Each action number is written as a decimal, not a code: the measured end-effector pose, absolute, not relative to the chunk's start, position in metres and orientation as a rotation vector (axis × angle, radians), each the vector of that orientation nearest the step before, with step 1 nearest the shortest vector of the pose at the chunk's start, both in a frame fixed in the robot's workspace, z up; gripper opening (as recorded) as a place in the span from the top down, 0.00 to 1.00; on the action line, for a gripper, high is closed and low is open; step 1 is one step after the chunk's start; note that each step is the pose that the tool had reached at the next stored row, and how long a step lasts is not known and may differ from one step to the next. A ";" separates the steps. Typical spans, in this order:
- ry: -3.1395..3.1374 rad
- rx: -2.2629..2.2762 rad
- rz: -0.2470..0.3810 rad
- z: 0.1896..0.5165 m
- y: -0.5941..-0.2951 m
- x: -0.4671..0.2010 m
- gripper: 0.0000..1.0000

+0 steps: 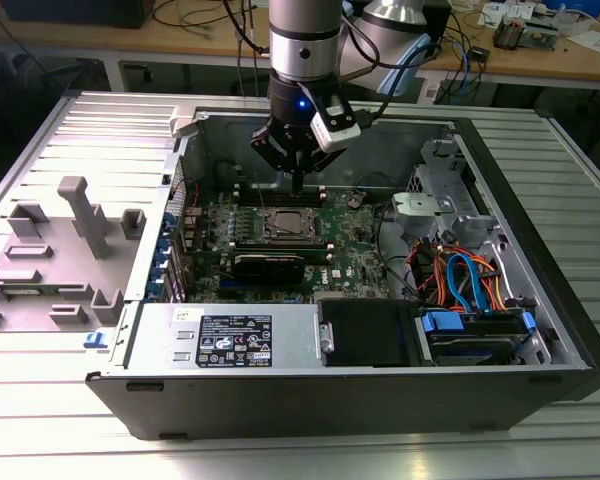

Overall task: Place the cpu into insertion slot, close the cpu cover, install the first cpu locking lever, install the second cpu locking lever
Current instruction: 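Install the first cpu locking lever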

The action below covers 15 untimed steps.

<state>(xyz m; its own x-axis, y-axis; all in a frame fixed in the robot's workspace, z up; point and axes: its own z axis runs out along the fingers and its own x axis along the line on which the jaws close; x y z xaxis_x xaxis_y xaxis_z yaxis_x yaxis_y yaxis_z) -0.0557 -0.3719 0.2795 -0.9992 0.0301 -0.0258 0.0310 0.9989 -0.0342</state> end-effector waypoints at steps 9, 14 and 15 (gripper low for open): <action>3.115 0.040 -0.054 0.279 -0.372 -0.056 0.89; 3.115 0.038 -0.054 0.279 -0.373 -0.056 0.89; 3.115 0.038 -0.054 0.279 -0.373 -0.056 0.89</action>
